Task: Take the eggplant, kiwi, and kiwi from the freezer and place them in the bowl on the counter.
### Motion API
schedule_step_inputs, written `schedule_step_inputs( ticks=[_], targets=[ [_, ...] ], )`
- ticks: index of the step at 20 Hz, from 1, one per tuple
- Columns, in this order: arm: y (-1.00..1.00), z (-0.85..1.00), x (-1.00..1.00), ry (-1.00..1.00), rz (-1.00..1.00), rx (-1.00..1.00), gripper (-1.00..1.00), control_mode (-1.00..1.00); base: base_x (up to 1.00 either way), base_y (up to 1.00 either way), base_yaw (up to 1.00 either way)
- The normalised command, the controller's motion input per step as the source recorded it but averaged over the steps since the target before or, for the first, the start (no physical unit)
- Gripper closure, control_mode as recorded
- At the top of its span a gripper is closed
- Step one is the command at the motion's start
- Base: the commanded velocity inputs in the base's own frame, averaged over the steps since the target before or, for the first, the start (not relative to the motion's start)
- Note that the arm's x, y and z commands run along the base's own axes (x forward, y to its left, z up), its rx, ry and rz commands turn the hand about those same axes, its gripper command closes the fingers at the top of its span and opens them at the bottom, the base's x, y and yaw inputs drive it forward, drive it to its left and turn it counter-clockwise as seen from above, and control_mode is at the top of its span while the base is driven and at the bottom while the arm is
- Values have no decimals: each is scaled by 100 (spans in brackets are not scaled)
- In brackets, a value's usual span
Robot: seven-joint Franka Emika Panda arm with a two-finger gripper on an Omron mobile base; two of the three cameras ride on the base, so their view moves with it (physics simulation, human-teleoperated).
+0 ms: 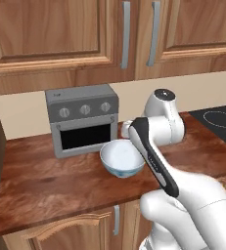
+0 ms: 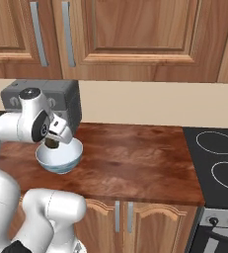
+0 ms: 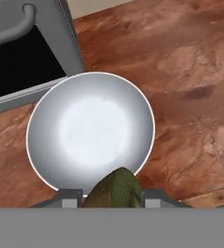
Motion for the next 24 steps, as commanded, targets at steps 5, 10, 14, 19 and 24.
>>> schedule_step_inputs(
  ticks=[5,10,14,19,24],
  targets=[
    [15,-52,21,0,0,0,100,-100,0,0,0],
    [20,-30,36,0,0,0,100,-100,0,0,0],
    [14,-11,47,0,0,0,100,-100,0,0,0],
    [11,-16,47,0,0,0,100,-100,0,0,0],
    [8,-33,35,0,0,-1,100,-100,0,0,0]
  ],
)
